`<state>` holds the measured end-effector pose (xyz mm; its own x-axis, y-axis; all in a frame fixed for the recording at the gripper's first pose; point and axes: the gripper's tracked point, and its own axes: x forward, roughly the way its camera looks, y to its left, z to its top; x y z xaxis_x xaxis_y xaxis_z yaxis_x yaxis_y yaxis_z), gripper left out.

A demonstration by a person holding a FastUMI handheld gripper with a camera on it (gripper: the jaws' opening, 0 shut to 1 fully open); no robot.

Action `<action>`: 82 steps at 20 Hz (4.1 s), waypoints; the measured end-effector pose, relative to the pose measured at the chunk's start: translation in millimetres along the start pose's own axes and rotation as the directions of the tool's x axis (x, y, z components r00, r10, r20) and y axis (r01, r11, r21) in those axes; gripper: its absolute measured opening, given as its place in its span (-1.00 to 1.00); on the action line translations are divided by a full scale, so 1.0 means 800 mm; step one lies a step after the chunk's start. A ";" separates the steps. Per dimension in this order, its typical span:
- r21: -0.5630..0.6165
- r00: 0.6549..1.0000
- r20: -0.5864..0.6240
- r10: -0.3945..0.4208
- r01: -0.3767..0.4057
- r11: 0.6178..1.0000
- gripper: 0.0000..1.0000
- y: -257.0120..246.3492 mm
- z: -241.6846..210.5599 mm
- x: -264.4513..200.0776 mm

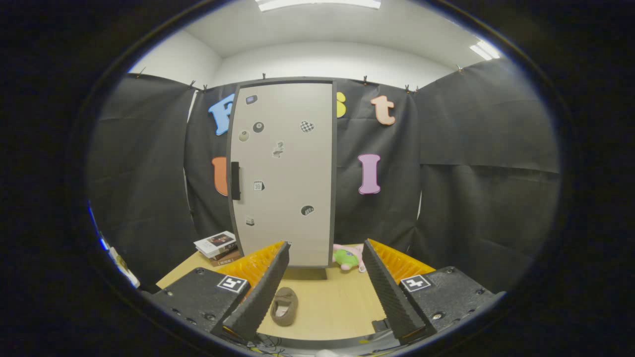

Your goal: Open the shoe cabinet door, grab the shoes and put them into the shoe cabinet, then close the shoe cabinet door.

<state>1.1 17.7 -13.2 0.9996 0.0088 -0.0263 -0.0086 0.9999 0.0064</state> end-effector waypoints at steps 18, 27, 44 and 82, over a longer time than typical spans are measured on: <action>-0.023 0.988 0.024 0.154 -0.154 0.988 0.95 0.201 0.044 0.198; -0.047 0.960 0.043 0.277 -0.275 0.960 0.95 0.353 0.092 0.363; -0.024 0.989 0.004 0.149 -0.149 0.989 -0.18 0.376 0.091 0.450; -0.001 0.994 -0.066 0.091 -0.091 0.996 -0.91 -0.045 0.031 0.100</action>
<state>82.0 -18.0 9.4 0.9908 0.0998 -0.0912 -0.0995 0.9950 0.0082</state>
